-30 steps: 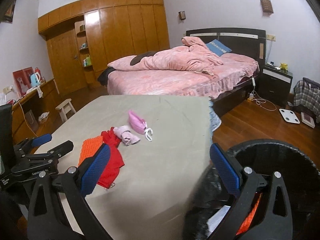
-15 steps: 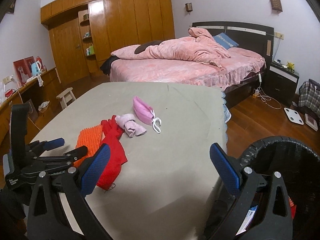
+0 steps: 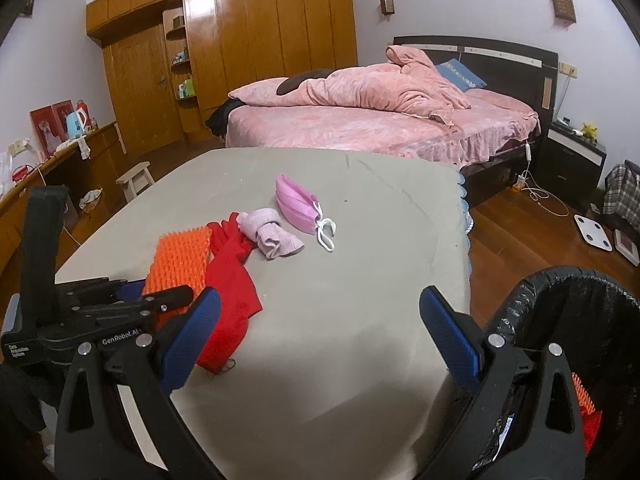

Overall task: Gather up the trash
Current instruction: 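Grasp the second orange mesh pad with the left tool and lift it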

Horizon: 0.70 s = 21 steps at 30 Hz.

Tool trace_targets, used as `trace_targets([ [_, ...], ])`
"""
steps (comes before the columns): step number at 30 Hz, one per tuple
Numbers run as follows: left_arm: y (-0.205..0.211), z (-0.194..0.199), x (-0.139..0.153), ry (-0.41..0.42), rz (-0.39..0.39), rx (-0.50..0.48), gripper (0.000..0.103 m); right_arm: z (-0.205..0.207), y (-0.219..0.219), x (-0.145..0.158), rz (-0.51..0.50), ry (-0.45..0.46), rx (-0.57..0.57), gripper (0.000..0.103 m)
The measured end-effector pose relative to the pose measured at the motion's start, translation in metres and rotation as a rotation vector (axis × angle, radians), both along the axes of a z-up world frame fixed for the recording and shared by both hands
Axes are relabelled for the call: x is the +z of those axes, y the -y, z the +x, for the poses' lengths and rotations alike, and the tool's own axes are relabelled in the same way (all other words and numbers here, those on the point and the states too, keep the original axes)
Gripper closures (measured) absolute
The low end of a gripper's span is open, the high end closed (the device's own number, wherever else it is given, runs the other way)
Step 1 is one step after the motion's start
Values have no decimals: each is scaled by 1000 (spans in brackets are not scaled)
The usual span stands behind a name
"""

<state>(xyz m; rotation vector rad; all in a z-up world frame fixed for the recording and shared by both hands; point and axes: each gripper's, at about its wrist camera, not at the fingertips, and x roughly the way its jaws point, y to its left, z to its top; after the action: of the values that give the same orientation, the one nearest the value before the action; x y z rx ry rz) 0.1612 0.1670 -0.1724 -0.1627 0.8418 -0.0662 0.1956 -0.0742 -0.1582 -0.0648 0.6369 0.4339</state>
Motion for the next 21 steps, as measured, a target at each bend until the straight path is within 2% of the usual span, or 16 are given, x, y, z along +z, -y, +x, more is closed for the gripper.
trace_targets([
  [2, 4, 1, 2, 7, -6, -16, 86, -1, 0, -1, -1, 0, -2, 6],
  [5, 8, 1, 4, 20, -8, -37, 90, -1, 0, 0, -2, 2, -4, 6],
  [15, -2, -13, 17, 65, -34, 19, 91, -5, -1, 7, -1, 23, 4, 6],
  [21, -18, -22, 27, 86, 1, 41, 91, -5, -8, 7, 12, 13, 10, 6],
])
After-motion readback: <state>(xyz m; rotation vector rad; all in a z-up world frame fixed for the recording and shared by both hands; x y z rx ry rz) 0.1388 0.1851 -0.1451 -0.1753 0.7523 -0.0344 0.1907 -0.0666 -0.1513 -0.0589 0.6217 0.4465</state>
